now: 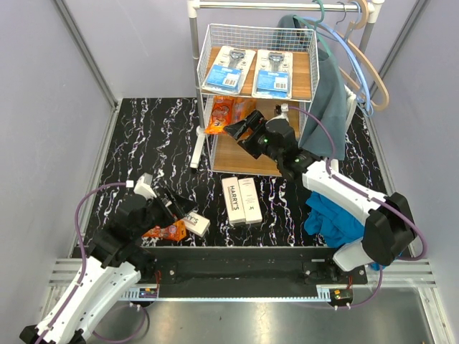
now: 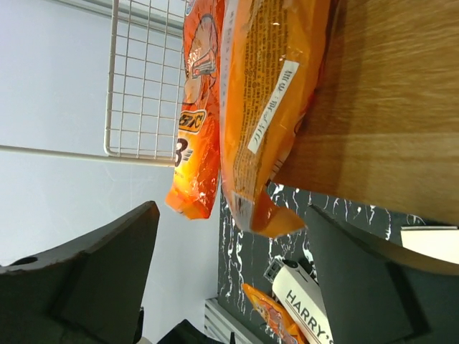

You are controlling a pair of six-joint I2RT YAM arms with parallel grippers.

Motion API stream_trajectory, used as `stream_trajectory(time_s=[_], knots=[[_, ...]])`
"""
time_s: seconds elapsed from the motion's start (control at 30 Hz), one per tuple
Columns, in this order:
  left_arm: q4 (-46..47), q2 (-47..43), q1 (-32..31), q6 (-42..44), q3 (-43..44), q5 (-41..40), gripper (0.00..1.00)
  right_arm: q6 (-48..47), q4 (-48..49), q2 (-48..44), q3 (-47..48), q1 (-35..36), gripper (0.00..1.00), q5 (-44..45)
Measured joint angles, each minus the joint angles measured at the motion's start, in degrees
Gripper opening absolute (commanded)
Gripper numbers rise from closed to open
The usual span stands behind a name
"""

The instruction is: Place and organize the shaving razors onto the shelf

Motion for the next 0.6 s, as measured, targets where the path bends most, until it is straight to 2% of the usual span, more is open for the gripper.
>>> stream_trajectory(time_s=[0.13,0.3,0.6], knots=[[0.0,0.0,0.0,0.0,-0.2,0.0,0.99,0.0,-0.9,-1.6,-0.5,-0.1,0.99,0.0],[-0.4,0.3,0.0,0.5,-0.3,-0.1,0.99,-0.4,-1.0,-4.2,-2.3,-0.1,1.00,-0.6],[-5.4,8.5,0.0,2.4,2.5,-3.1,0.99,-1.9,-5.0,-18.1,-10.5,0.0,1.00,-0.7]])
